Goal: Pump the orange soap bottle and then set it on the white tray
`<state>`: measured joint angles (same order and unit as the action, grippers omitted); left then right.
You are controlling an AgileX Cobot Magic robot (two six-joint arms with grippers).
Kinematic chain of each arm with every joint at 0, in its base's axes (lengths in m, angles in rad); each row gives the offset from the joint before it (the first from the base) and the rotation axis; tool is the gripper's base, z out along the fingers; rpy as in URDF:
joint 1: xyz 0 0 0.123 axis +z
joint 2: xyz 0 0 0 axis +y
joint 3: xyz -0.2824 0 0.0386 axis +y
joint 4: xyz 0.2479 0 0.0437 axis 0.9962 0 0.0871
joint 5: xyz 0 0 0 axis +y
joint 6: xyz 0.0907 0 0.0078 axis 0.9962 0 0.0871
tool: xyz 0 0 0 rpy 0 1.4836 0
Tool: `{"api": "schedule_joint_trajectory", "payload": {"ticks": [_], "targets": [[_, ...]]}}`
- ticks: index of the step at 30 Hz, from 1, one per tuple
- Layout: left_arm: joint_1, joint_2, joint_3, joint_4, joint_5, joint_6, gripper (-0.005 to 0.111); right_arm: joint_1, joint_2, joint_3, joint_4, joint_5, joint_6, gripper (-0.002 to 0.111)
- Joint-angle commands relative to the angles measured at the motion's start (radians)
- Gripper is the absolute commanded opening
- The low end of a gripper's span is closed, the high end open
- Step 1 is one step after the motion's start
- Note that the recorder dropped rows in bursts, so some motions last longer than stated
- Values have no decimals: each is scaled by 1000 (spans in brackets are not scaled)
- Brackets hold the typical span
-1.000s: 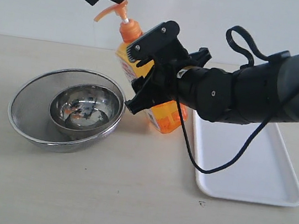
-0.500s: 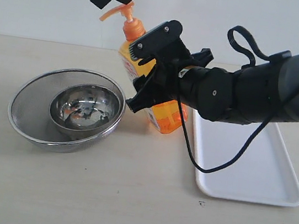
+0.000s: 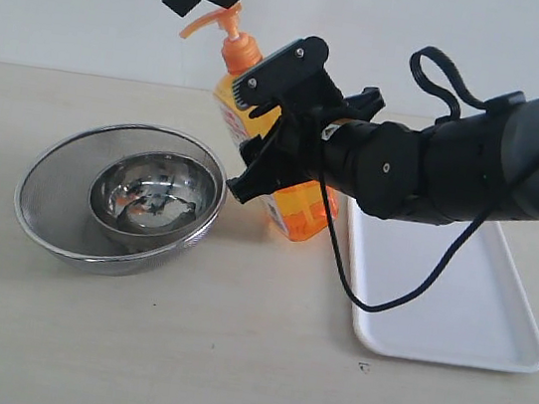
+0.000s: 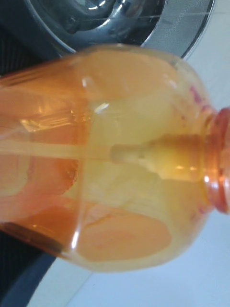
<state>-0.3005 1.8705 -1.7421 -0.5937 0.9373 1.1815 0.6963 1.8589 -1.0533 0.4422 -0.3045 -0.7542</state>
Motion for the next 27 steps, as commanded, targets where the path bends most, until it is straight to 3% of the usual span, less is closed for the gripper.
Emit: {"api": "schedule_joint_trajectory", "payload": {"ticks": [1,27], "targets": [[-33,80,57,60,176,4,5,11,-11,-6,-43,-12,-5,0],[-33,-24,48,106,105,4,5,11,-11,-6,-43,-12,-5,0]]}}
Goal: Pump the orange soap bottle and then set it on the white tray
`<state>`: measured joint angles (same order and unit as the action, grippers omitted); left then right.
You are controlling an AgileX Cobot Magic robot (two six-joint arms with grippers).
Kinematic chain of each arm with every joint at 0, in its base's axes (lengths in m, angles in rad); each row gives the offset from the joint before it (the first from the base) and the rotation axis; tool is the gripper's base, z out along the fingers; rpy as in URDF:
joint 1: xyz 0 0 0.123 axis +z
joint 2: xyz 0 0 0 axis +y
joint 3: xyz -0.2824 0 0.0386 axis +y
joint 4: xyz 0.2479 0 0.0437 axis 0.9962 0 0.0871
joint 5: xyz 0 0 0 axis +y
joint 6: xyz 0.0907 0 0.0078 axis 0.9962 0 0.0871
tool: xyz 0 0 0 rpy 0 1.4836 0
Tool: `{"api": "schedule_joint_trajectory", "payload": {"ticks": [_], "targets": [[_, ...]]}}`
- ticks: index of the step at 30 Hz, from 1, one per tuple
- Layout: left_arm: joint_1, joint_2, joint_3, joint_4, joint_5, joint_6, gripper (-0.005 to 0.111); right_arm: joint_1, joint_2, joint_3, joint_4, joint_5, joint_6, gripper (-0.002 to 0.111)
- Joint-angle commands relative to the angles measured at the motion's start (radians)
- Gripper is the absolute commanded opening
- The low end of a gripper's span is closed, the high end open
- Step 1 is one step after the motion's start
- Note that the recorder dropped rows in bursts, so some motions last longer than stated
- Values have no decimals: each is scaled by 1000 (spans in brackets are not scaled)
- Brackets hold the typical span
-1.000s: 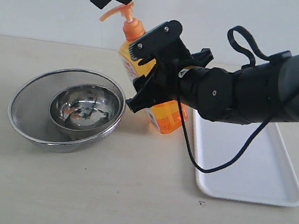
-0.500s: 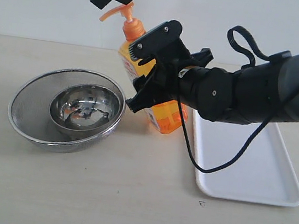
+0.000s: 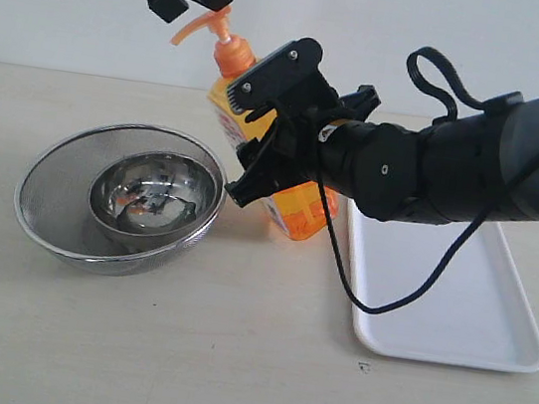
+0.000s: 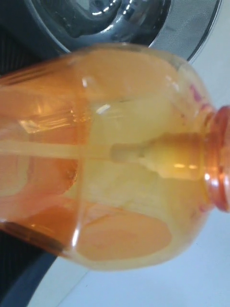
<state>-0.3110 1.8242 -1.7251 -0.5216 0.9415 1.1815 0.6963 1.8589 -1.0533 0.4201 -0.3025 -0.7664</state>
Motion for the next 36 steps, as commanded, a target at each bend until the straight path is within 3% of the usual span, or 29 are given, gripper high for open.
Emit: {"api": "schedule_joint_trajectory", "payload": {"ticks": [1,21,36], "targets": [[-23,21,27,34,101,4,5,11,-11,-6,-21,-14,7,0],[-19,-80,-7,78,53,-3,5,11,-11,-6,-21,-14,7,0],[0,-148,-55,183,59,-106,5,11,-11,-6,-17,-14,7,0]]}}
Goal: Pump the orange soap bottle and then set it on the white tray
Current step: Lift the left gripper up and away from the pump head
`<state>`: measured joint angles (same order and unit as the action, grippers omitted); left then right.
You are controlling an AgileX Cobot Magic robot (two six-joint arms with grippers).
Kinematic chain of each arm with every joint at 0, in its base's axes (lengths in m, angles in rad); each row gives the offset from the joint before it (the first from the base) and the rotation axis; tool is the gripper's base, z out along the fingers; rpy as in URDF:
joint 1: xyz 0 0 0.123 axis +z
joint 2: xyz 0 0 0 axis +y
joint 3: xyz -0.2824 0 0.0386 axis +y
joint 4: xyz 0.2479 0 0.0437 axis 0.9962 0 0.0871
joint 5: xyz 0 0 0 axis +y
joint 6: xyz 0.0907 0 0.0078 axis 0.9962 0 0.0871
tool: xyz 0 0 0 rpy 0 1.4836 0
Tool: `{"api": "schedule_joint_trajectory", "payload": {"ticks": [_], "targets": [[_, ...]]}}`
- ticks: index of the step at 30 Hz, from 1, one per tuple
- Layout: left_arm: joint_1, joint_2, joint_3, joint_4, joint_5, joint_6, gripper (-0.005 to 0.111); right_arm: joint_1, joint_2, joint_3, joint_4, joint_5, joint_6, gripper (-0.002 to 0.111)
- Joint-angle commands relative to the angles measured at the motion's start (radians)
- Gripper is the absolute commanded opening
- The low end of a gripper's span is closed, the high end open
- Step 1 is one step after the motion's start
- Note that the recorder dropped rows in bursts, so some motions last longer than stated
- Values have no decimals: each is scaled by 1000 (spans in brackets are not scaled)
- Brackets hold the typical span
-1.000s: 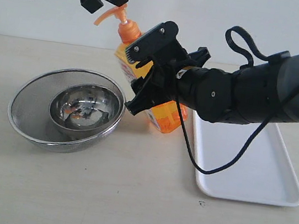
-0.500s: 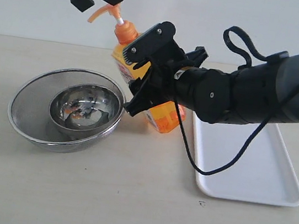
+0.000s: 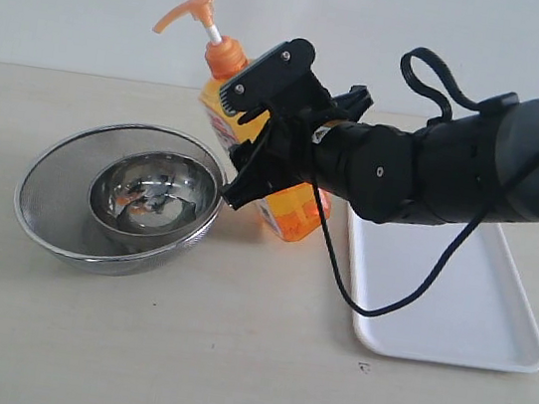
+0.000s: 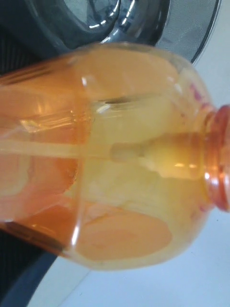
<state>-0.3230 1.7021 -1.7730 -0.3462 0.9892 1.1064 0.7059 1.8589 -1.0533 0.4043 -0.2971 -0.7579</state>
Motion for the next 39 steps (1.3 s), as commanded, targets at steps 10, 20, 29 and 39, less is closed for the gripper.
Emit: {"api": "schedule_joint_trajectory", "payload": {"ticks": [10,20,29,39], "targets": [[46,-102,-7,45,7,-44,5,2,-11,-6,-2,-19,-1,0],[62,-185,-7,128,7,-114,5,2,-11,-6,-2,-19,-1,0],[62,-243,-7,163,22,-150,5,2,-11,-6,-3,-19,-1,0],[62,-288,-7,191,28,-194,5,2,-11,-6,-3,-19,-1,0]]}}
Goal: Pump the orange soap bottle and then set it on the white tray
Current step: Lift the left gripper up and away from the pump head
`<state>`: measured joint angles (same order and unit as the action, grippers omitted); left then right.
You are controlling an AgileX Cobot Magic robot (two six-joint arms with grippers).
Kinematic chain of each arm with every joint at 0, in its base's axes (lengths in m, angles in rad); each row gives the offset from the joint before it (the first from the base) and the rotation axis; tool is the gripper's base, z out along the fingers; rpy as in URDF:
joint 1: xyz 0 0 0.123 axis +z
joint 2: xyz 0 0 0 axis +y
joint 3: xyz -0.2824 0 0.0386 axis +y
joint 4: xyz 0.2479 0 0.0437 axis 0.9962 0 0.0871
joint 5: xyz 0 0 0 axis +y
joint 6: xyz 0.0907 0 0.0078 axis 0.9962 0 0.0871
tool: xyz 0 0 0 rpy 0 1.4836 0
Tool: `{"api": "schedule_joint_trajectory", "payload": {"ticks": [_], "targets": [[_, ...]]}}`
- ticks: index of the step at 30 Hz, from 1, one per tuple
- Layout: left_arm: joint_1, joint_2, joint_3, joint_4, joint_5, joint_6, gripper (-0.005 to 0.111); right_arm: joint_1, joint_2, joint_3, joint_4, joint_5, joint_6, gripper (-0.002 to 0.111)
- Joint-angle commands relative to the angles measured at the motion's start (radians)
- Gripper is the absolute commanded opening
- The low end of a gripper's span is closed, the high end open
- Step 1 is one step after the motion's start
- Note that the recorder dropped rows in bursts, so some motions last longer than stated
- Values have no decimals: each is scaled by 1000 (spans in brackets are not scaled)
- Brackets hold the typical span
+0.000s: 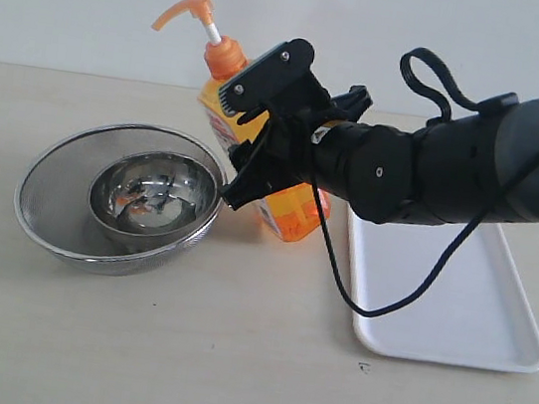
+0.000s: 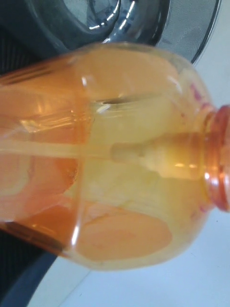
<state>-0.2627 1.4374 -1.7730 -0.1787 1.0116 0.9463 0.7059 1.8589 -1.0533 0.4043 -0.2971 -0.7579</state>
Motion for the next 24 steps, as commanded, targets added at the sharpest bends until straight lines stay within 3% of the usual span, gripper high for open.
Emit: {"api": "schedule_joint_trajectory", "payload": {"ticks": [1,6,24], "targets": [[2,-27,-7,39,5,-46,5,2,-11,-6,-3,-19,-1,0],[2,-56,-7,101,27,-109,5,2,-11,-6,-3,-19,-1,0],[2,-166,-7,101,80,-176,5,2,-11,-6,-3,-19,-1,0]]}}
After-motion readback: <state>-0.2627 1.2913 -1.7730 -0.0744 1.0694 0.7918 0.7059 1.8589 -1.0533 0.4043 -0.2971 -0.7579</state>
